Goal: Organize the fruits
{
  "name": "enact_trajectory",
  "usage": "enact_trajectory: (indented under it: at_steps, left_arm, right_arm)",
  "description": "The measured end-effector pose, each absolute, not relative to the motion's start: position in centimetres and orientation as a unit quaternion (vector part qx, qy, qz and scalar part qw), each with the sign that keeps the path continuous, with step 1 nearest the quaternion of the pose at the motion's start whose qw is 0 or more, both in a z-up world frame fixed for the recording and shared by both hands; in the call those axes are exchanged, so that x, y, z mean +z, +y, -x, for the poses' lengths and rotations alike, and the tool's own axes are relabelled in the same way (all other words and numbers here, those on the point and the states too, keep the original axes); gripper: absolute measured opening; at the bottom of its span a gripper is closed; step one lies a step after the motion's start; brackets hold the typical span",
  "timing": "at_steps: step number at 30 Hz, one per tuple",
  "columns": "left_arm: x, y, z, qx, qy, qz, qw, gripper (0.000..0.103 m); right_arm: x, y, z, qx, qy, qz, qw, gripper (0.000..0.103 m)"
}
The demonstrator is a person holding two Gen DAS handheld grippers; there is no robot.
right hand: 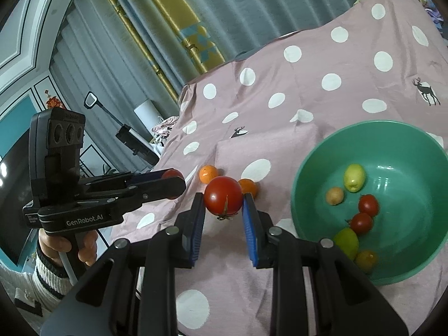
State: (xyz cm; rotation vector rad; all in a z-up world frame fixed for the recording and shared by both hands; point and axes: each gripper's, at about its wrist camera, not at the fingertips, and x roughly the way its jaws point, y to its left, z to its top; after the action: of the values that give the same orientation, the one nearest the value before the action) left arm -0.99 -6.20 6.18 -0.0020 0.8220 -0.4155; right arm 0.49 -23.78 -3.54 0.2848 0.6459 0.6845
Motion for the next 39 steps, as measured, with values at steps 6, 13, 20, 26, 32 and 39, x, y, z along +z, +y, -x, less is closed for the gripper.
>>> enact_trajectory:
  at_steps: [6, 13, 20, 26, 32, 39]
  left_arm:
    - [6.0, -7.9, 0.4, -0.215, 0.399, -0.011, 0.891, 0.028]
    - [5.8, -10.0, -0.4, -0.234, 0.402, -0.025, 0.885, 0.028]
    - [5.7, -11.9, -1.0, -0.248, 0.404, -0.04, 0.88, 0.029]
    - [5.4, -13.4, -1.4, -0.26, 0.407, -0.048, 0.875, 0.028]
    - [5.0, -14.6, -1.7, -0.269, 0.411, -0.053, 0.869, 0.028]
    - [4.5, -15.8, -2.4, -0.272, 0.42, -0.062, 0.864, 0.029]
  right_arm:
    - [-3.8, -25.0, -0.5, 0.316, 0.309, -0.146, 0.885, 0.028]
    - [-4.0, -26.6, -0.4, 0.299, 0.305, -0.158, 0.89, 0.028]
    - [-4.4, -28.1, -0.4, 0.285, 0.301, -0.172, 0.894, 0.028]
    - [-4.6, -29.3, -0.4, 0.273, 0.298, -0.18, 0.897, 0.028]
    - [-4.9, -30.5, -0.3, 0.26, 0.298, -0.185, 0.9, 0.028]
    - [-5.2, -31.6, -0.2, 0.244, 0.299, -0.186, 0.904, 0.028]
